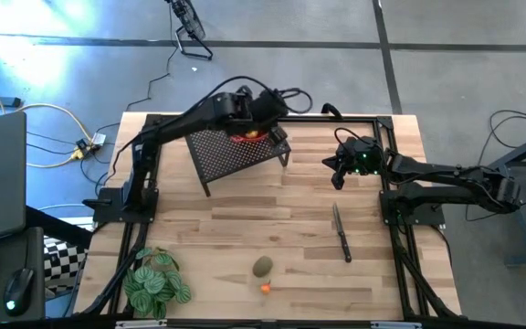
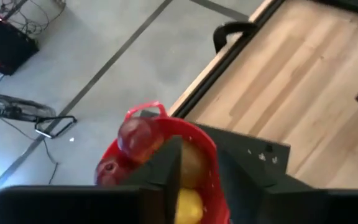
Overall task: Pick & Place Fruit
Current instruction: Put the kiwi into the red strainer bowl on the shelf
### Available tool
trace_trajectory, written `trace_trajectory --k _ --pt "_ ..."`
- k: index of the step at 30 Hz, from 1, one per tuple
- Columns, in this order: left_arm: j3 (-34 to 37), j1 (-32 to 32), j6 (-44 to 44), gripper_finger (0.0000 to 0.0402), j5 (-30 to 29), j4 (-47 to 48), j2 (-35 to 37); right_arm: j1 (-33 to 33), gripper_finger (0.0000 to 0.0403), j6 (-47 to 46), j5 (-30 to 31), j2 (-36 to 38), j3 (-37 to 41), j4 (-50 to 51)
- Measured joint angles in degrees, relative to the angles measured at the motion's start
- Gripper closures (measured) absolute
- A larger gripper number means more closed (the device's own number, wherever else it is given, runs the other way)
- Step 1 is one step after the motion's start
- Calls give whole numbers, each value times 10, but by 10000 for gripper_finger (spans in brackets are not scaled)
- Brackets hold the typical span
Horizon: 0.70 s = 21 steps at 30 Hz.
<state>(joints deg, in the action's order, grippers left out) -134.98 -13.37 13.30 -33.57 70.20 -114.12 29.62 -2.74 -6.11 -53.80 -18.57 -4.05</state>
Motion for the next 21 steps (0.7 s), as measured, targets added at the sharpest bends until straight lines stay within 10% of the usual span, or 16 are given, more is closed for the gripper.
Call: trace_trajectory --k 6,21 --pt "0 32 -4 394 -17 1 5 0 400 0 0 0 0 0" --pt "87 174 55 401 -23 0 13 0 400 0 0 0 0 7"
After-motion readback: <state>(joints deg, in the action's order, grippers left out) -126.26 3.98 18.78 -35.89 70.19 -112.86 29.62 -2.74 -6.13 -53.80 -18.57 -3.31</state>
